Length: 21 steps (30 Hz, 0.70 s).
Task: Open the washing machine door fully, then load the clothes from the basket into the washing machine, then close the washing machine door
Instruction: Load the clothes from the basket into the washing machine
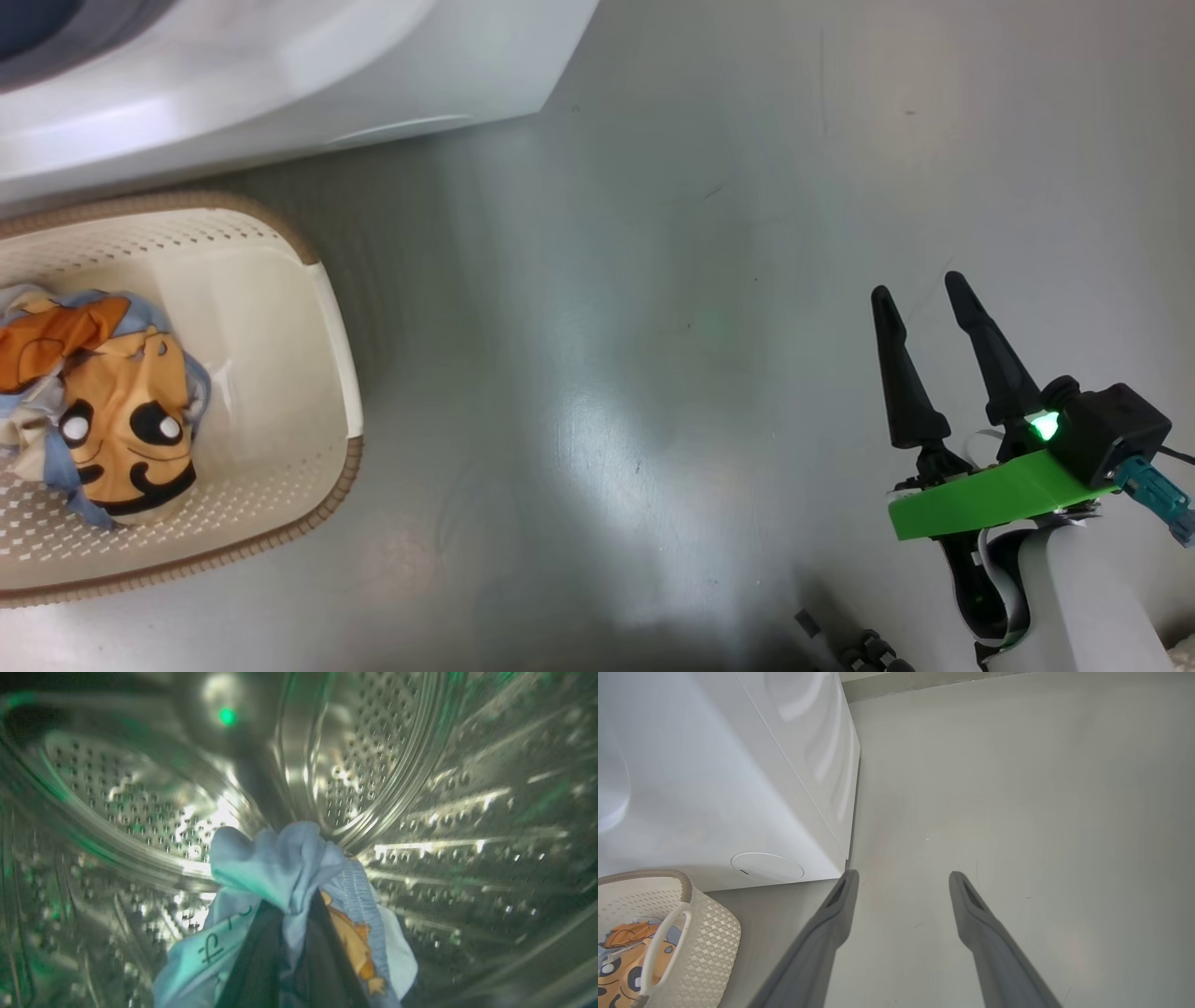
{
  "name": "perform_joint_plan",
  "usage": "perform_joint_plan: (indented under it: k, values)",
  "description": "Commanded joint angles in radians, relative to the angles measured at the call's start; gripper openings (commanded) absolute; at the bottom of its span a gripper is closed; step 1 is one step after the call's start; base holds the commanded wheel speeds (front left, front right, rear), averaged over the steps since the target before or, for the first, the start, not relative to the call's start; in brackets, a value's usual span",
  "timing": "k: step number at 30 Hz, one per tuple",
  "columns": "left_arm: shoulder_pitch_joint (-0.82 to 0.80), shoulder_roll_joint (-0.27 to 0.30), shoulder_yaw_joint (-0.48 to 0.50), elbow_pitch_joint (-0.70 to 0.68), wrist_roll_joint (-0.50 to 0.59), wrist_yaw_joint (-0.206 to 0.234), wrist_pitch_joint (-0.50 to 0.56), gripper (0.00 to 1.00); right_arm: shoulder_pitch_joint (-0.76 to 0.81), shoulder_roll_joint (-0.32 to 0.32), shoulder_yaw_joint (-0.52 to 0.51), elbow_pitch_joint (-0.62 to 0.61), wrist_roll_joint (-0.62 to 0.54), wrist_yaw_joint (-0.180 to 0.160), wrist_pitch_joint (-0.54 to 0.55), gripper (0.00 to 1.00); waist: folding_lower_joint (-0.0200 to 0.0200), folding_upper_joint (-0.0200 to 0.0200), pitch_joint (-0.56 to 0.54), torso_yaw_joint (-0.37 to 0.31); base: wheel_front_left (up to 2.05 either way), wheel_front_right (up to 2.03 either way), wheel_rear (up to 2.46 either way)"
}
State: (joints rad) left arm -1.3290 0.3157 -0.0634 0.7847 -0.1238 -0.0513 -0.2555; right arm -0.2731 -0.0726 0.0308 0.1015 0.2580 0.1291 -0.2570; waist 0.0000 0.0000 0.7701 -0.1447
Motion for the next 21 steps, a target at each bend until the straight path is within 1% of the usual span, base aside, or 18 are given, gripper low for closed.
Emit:
perform_joint_plan:
  k: [1,4,6,7,8,9,11,18,21]
  values:
    - [0.013,0.056,0.013,-0.075,0.015,0.011,-0.006,0.00,0.013,0.001,0.023,-0.024,0.012,0.002,-0.005,1.00,0.0000,0.0000,0.007,-0.001,0.00,0.00,0.00]
    - [0.055,0.053,0.028,-0.167,0.025,0.025,-0.006,0.00,0.008,0.004,0.026,-0.023,0.013,0.002,-0.005,1.00,0.0000,0.0000,0.008,-0.004,0.00,0.00,0.00]
    - [0.079,0.050,0.040,-0.182,0.021,0.027,-0.006,0.00,0.007,0.005,0.029,-0.021,0.014,0.002,-0.005,1.00,0.0000,0.0000,0.008,-0.005,0.00,0.00,0.00]
    - [0.091,0.048,0.043,-0.168,0.018,0.023,-0.006,0.00,0.007,0.006,0.030,-0.019,0.014,0.002,-0.005,1.00,0.0000,0.0000,0.006,-0.005,0.00,0.00,0.00]
    - [0.101,0.041,0.054,-0.139,0.005,0.022,-0.006,0.75,0.007,0.006,0.032,-0.016,0.014,0.002,-0.005,1.00,0.0000,0.0000,0.003,-0.005,0.00,0.00,0.00]
    - [0.102,0.040,0.060,-0.127,0.001,0.023,-0.006,1.00,0.007,0.007,0.033,-0.014,0.013,0.002,-0.005,1.00,0.0000,0.0000,0.001,-0.005,0.00,0.00,0.00]
    - [0.106,0.036,0.069,-0.079,-0.012,0.013,-0.006,1.00,0.006,0.007,0.034,-0.010,0.012,0.002,-0.005,1.00,0.0000,0.0000,-0.003,-0.004,0.00,0.00,0.00]
    - [0.116,0.023,0.078,-0.029,-0.023,-0.010,-0.006,1.00,-0.002,0.007,0.029,-0.004,0.011,0.002,-0.005,1.00,0.0000,0.0000,-0.024,0.007,0.00,0.00,0.00]
    - [0.128,0.014,0.080,-0.017,-0.024,-0.013,-0.006,1.00,-0.005,0.008,0.028,0.000,0.011,0.002,-0.005,1.00,0.0000,0.0000,-0.037,0.013,0.00,0.00,0.00]
